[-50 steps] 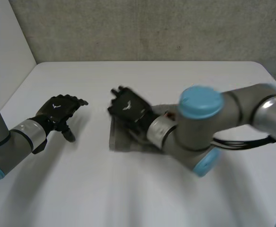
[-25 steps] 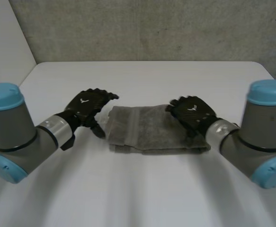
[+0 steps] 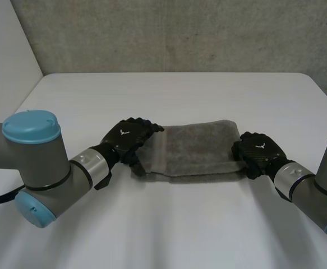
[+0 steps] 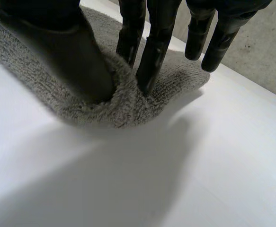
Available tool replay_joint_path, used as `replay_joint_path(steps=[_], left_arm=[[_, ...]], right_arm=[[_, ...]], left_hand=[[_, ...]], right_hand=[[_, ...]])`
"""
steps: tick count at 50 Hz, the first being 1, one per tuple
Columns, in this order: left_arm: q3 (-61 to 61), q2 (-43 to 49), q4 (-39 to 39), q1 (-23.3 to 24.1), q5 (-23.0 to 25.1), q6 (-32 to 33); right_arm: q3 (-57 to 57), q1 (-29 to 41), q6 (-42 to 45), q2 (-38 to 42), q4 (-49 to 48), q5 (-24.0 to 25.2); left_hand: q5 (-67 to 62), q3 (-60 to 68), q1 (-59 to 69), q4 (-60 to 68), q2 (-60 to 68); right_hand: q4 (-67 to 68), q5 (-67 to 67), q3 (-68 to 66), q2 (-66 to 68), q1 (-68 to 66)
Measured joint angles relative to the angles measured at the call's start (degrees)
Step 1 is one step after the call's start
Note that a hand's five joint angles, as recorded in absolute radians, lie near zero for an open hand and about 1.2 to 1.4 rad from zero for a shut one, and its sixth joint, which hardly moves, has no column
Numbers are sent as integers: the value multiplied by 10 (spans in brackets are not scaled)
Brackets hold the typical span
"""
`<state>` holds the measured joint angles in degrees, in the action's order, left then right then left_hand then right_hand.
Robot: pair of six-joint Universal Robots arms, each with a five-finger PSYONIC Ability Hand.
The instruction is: Fold the towel.
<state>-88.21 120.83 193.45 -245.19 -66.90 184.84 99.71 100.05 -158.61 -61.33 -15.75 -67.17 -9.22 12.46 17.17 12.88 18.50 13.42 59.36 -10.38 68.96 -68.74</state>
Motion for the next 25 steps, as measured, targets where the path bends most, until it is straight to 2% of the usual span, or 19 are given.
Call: replay_joint_path(steps=[4, 16, 20, 25], left_arm=[[-3, 0, 0, -1, 0, 0], [-21, -8, -2, -8, -1, 0], [-32, -19, -2, -15, -1, 0], [-50, -37, -2, -32, 0, 0]], right_arm=[[6, -3, 1, -7, 1, 4], [-18, -27, 41, -79, 12, 45], [-61, 7, 45, -88, 18, 49], [-134, 93, 30, -55, 30, 49]], left_hand=[[0, 0, 0, 0, 0], [0, 0, 0, 0, 0], [0, 0, 0, 0, 0], [0, 0, 0, 0, 0]], right_hand=[[0, 57, 0, 29, -43], [0, 64, 0, 34, -51], [0, 67, 0, 34, -51], [0, 68, 0, 39, -53]])
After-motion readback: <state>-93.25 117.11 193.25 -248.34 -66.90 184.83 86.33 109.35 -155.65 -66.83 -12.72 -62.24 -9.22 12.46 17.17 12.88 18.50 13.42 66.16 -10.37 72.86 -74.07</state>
